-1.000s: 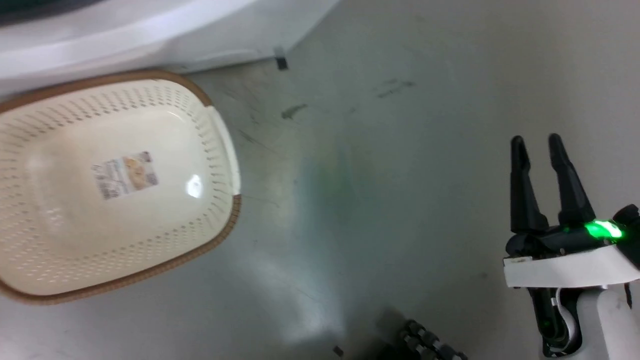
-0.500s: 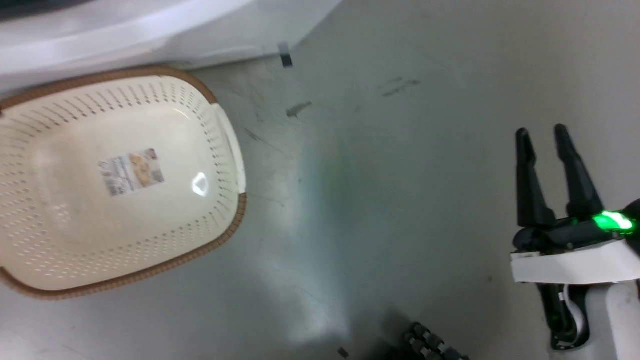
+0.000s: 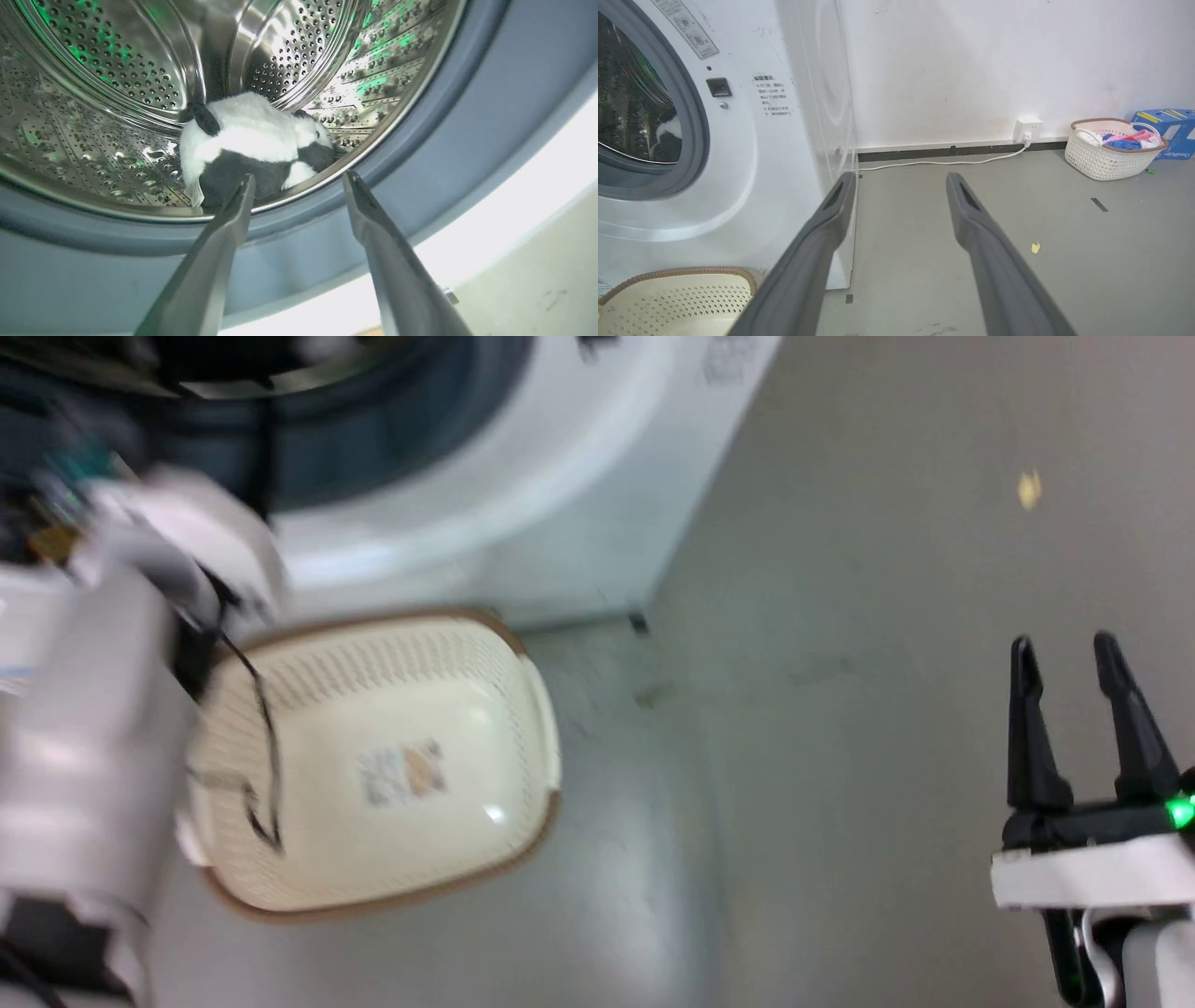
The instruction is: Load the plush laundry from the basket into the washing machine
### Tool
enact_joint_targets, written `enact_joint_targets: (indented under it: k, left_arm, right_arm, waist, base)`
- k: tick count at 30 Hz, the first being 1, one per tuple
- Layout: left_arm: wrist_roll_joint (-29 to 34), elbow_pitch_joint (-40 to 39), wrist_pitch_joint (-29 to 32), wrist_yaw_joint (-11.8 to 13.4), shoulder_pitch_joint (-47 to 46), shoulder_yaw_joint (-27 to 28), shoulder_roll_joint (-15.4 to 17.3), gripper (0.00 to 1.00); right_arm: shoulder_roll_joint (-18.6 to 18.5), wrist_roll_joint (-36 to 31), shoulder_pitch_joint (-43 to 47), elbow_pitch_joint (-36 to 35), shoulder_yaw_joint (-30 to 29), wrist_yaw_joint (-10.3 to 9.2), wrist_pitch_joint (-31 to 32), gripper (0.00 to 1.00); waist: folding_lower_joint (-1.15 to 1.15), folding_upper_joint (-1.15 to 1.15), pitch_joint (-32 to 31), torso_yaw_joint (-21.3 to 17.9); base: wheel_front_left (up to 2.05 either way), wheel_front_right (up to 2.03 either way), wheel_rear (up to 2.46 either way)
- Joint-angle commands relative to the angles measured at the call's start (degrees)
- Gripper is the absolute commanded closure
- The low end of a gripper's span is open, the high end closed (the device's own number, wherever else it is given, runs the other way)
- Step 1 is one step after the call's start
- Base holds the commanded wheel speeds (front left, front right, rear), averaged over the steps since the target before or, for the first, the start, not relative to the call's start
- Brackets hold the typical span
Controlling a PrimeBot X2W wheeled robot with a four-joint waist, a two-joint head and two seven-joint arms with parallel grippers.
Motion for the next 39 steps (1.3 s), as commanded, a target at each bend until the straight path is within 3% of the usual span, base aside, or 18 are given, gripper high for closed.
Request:
enact_joint_targets:
  k: [1, 8, 9, 10, 12, 15, 16, 24, 29, 39]
  left_arm:
    - [-0.46, -2.84, -0.56, -0.22, 4.9, 0.33, -1.4, 0.0]
    - [1.33, -17.78, -0.6, 1.24, 20.28, 3.12, -3.73, 0.0]
    - [2.24, -23.8, -0.61, 2.38, 25.77, 4.84, -4.32, 0.0]
    - [2.24, -23.8, -0.61, 2.38, 25.77, 4.84, -4.32, 0.0]
    - [4.01, -31.11, -0.61, 4.49, 34.52, 6.88, -5.24, 0.0]
    - [5.7, -34.18, -0.61, 5.94, 39.94, 7.22, -5.7, 0.0]
    - [7.28, -37.63, -0.61, 7.74, 46.49, 7.55, -7.04, 0.0]
    - [10.8, -44.01, -0.62, 12.62, 60.64, 10.14, -11.67, 0.0]
    - [12.09, -46.07, -0.62, 12.22, 62.79, 10.96, -13.94, 0.0]
    - [14.04, -45.96, -0.62, 9.31, 62.86, 13.26, -15.2, 0.0]
  right_arm:
    - [-0.01, -1.57, 1.9, 0.19, -0.29, -0.05, -0.24, 0.0]
    - [-0.01, -3.8, 5.75, 0.61, 0.25, -0.05, -0.24, 0.0]
    - [-0.01, -4.08, 6.88, 0.85, 0.66, -0.05, -0.24, 0.0]
    - [-0.01, -4.08, 6.88, 0.85, 0.66, -0.05, -0.24, 0.0]
    - [-0.01, -4.27, 8.38, 1.29, 1.3, -0.05, -0.24, 0.0]
    - [-0.01, -4.52, 9.31, 1.29, 1.85, -0.05, -0.24, 0.0]
    - [-0.01, -4.67, 10.71, 1.44, 2.48, -0.05, -0.24, 0.0]
    - [-0.01, -6.02, 14.3, 3.14, 3.22, -0.05, -0.24, 0.0]
    - [-0.01, -6.29, 15.44, 5.15, 2.92, -0.05, -0.24, 0.0]
    - [-0.01, -6.36, 15.2, 6.76, 2.94, -0.05, -0.24, 0.0]
  waist:
    - [0.01, 0.0, -10.95, 7.71]
    - [0.01, 0.0, -18.68, 12.76]
    - [0.01, 0.0, -20.51, 13.9]
    - [0.01, 0.0, -20.51, 13.9]
    - [0.01, 0.0, -23.13, 15.34]
    - [0.01, 0.0, -24.55, 16.22]
    - [0.01, 0.0, -26.03, 17.37]
    - [0.01, 0.0, -27.93, 19.26]
    - [0.01, 0.0, -27.9, 19.84]
    - [0.01, 0.0, -27.65, 19.89]
  base:
    - [0.0, 0.0, 0.0]
    - [0.0, 0.0, 0.0]
    - [0.0, 0.0, 0.0]
    - [0.0, 0.0, 0.0]
    - [0.0, 0.0, 0.0]
    - [0.0, 0.0, 0.0]
    - [0.0, 0.0, 0.0]
    - [0.0, 0.0, 0.0]
    - [0.0, 0.0, 0.0]
    - [0.0, 0.0, 0.0]
